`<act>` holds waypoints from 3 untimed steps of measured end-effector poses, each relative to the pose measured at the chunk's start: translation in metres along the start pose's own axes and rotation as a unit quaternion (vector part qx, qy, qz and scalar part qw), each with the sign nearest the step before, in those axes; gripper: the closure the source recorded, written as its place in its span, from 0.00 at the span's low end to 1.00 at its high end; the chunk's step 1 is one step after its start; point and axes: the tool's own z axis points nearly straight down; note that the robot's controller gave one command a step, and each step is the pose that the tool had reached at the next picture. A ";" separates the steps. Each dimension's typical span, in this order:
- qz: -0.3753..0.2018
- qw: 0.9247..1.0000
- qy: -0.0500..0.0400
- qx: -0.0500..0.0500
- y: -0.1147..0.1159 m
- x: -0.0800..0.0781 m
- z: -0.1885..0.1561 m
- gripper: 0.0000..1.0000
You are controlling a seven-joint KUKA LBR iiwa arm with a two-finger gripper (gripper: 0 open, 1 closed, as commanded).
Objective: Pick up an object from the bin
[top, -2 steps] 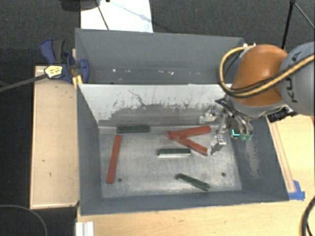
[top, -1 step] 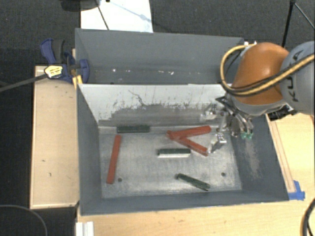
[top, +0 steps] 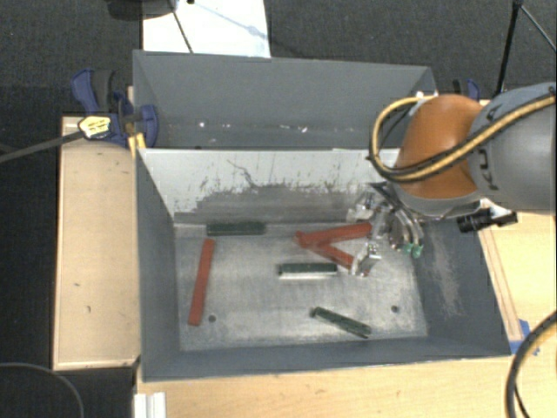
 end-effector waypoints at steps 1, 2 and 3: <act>0.040 0.999 0.005 0.001 0.004 0.004 0.030 0.00; 0.093 0.996 0.003 0.001 0.005 0.000 0.000 0.00; 0.085 0.996 0.001 0.001 0.008 -0.001 0.023 0.00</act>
Offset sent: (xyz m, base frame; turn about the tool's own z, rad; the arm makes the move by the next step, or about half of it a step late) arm 0.0013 0.0055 0.0040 0.1937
